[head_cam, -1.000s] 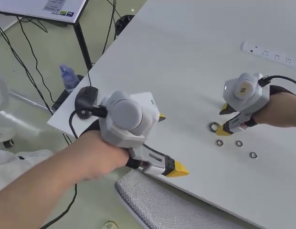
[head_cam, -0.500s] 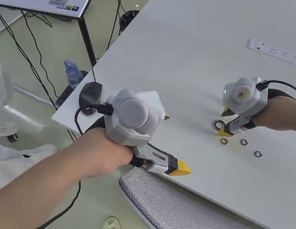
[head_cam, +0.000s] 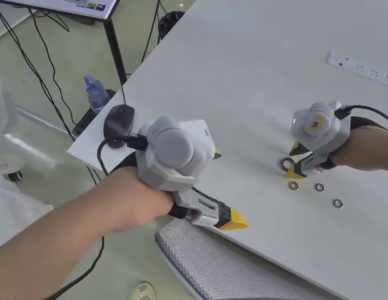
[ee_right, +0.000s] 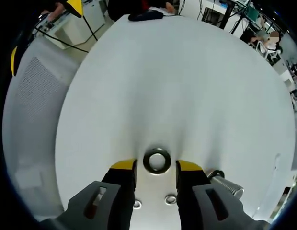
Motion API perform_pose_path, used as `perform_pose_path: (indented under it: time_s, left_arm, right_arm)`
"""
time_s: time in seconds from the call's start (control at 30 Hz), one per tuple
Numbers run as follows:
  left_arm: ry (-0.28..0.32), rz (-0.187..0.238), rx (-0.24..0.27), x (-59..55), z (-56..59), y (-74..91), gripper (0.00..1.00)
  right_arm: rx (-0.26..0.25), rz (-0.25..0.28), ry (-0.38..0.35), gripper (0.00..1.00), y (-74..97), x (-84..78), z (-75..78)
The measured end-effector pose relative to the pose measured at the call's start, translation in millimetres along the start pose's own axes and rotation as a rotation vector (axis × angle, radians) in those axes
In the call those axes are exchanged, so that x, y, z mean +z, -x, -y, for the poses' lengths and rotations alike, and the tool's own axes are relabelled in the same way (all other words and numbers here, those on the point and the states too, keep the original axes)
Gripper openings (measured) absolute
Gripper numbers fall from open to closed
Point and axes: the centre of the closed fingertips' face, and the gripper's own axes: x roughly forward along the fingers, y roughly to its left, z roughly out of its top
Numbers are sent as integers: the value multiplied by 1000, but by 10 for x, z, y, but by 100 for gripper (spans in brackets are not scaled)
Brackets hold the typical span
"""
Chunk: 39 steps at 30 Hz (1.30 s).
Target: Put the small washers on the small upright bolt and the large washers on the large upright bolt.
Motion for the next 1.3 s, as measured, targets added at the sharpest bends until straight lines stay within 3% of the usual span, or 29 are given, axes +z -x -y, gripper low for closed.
perform_pose_path:
  time_s: [0.17, 0.47, 0.63, 0.83, 1.07, 1.3]
  left_arm:
    - [-1, -4, 1, -12, -3, 3, 77]
    - [-4, 1, -2, -4, 28, -5, 76]
    - [0, 16, 12, 24, 3, 6, 77]
    - [-19, 12, 9, 26, -3, 38, 77]
    - [-22, -6, 5, 9, 1, 54, 77]
    - [-24, 3, 8, 65, -10, 74, 77]
  right_arm:
    - [-3, -13, 3, 25, -5, 3, 4]
    - [-16, -83, 13, 23, -15, 10, 3]
    - [-22, -53, -21, 21, -22, -42, 42]
    - [-16, -73, -25, 21, -15, -20, 32]
    - [-10, -65, -81, 21, 18, -45, 25]
    - [-25, -51, -103, 21, 165, -87, 63]
